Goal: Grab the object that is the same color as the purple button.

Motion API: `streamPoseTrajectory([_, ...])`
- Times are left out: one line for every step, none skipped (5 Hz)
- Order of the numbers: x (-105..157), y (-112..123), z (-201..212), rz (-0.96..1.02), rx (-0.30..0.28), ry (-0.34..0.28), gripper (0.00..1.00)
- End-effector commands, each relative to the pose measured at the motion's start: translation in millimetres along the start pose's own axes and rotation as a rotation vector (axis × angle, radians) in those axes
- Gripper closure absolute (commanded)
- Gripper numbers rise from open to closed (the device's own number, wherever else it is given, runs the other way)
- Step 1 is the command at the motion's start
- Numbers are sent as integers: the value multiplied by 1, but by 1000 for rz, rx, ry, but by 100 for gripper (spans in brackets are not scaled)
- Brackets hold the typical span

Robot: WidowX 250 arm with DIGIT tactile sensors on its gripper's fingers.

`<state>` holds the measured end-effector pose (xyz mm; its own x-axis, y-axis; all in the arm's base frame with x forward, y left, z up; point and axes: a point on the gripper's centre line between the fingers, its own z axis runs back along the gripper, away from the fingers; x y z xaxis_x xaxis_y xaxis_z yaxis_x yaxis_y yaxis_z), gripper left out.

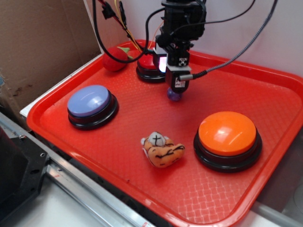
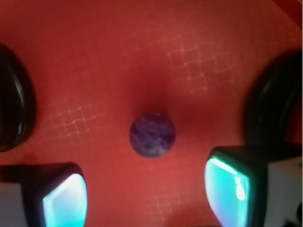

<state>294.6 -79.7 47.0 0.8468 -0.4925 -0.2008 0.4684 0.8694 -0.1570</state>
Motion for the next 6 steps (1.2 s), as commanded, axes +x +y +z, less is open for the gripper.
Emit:
streamPoseTrajectory([-8, -1, 7, -17, 86, -32, 0])
streamPoseTrajectory([-4, 1, 3, -31, 83, -17, 0])
streamPoseTrajectory([1, -1, -1, -42, 91, -6, 0])
streamPoseTrajectory([6, -1, 0, -43, 101, -6, 0])
streamPoseTrajectory([9, 0, -4, -41, 96, 2, 0])
streamPoseTrajectory([12, -2, -15, -53, 92, 32, 0])
